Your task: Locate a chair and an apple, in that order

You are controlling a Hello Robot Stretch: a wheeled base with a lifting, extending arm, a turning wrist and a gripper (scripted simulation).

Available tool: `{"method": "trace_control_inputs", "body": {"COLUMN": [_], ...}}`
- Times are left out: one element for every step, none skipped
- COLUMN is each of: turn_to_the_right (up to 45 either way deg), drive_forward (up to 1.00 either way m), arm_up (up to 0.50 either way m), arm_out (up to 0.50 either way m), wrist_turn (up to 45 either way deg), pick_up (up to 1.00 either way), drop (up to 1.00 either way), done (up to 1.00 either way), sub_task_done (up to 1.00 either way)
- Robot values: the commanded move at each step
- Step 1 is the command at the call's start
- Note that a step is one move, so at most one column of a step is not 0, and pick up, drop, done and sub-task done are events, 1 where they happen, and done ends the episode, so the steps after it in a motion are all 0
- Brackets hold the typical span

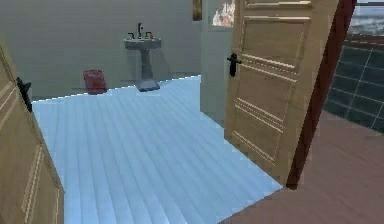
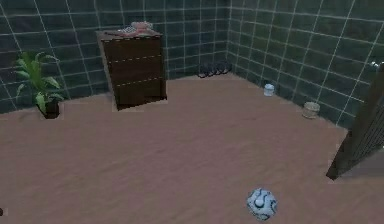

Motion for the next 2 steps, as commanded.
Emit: {"method": "trace_control_inputs", "body": {"turn_to_the_right": [0.0,-21.0], "drive_forward": [0.55,0.0], "arm_up": [0.0,0.0], "arm_out": [0.0,0.0], "wrist_turn": [0.0,0.0], "pick_up": [0.0,0.0], "drop": [0.0,0.0], "done": [0.0,0.0], "sub_task_done": [0.0,0.0]}}
